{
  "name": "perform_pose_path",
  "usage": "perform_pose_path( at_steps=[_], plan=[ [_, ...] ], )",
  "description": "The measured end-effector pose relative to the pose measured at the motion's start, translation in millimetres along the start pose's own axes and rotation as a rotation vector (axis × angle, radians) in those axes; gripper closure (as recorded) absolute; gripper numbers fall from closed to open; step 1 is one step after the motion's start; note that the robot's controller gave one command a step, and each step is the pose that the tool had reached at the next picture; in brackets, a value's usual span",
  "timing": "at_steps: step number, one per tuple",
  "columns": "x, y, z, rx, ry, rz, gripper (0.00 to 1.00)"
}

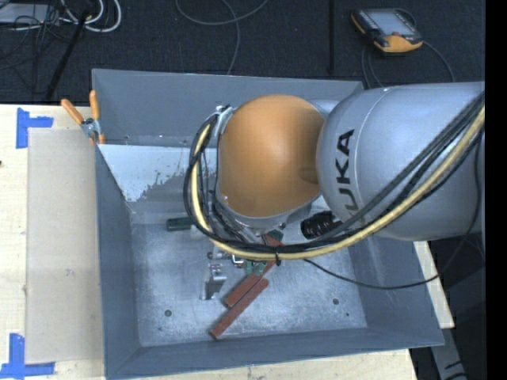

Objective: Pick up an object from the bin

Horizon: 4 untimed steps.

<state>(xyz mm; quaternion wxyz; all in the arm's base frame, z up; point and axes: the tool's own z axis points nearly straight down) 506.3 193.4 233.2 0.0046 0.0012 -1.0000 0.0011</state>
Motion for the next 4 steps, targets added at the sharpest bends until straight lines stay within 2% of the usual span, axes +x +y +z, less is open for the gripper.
perform_pose_path(
  at_steps=[1,2,3,4],
  plan=[
    [-1.5,-1,-4,-0.002,-0.007,0.003,0.0],
    [0.9,-42,20,-0.004,-0.011,-0.053,0.0],
    [8.9,-60,63,0.001,-0.012,-0.176,0.0],
    [21.5,-65,107,-0.002,-0.009,-0.213,0.0]
  ],
)
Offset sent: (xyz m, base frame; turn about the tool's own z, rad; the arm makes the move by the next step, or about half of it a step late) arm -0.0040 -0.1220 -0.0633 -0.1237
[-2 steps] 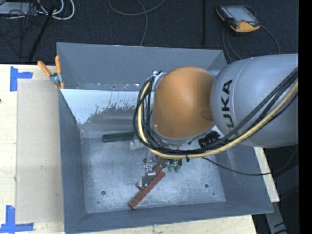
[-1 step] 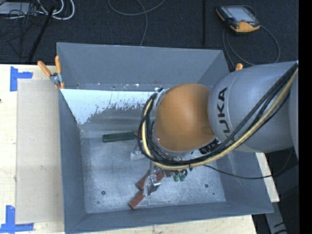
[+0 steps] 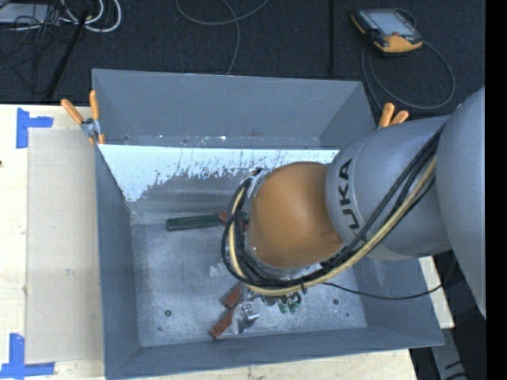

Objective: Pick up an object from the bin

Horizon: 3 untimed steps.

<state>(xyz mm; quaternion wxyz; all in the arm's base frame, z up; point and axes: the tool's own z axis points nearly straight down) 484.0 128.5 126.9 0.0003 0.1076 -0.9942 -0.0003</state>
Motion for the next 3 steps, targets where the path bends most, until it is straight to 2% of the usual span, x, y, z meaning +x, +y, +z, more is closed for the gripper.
perform_pose_path(
  at_steps=[1,2,3],
  plan=[
    [-17.7,-11,45,-0.006,-0.004,-0.419,1.0],
    [-18.5,-11,47,-0.008,-0.003,-0.418,1.0],
    [-11.0,-20,3,-0.003,0.005,-0.405,1.0]
  ],
)
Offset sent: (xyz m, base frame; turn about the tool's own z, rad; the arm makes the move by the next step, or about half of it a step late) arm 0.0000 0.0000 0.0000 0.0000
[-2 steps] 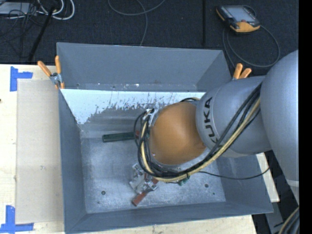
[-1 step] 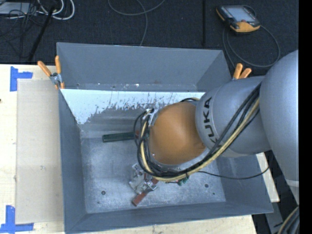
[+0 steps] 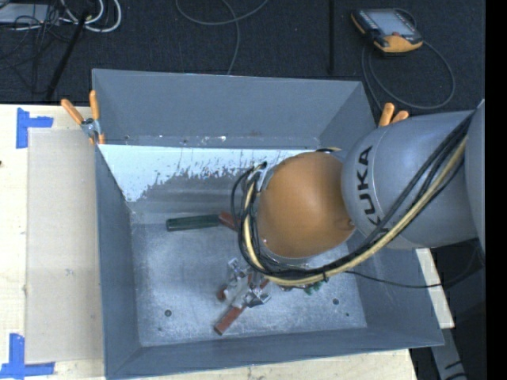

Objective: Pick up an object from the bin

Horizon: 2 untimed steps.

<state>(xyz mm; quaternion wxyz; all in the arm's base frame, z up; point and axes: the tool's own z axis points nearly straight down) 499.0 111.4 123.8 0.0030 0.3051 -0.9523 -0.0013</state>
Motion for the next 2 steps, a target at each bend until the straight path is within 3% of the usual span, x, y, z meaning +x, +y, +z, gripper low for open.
perform_pose_path(
  at_steps=[1,2],
  plan=[
    [-0.6,-4,-42,0.005,-0.008,-0.011,1.0],
    [18.5,-6,-73,0.001,-0.001,0.016,1.0]
  ],
)
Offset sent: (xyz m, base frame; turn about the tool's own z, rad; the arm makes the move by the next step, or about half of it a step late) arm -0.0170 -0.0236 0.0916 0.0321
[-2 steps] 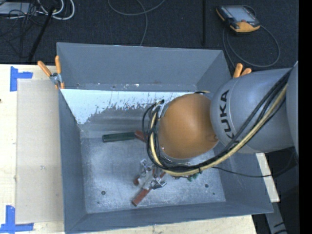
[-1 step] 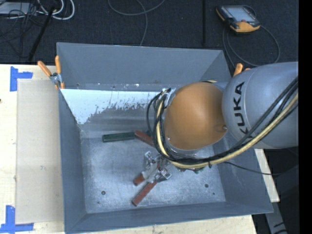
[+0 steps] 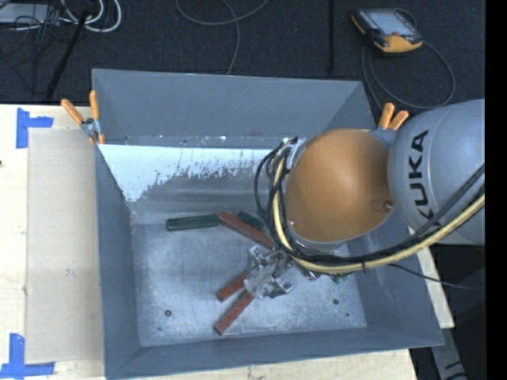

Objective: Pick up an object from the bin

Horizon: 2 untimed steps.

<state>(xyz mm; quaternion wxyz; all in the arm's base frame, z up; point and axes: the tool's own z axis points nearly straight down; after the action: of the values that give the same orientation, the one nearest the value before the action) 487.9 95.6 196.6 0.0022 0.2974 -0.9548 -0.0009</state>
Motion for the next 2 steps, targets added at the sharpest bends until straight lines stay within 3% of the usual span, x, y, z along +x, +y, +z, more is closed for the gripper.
perform_pose_path(
  at_steps=[1,2],
  plan=[
    [5.9,-2.8,63.2,0.001,0.0,0.192,0.0],
    [5.4,-3.5,62.5,0.001,-0.002,0.193,0.0]
  ],
)
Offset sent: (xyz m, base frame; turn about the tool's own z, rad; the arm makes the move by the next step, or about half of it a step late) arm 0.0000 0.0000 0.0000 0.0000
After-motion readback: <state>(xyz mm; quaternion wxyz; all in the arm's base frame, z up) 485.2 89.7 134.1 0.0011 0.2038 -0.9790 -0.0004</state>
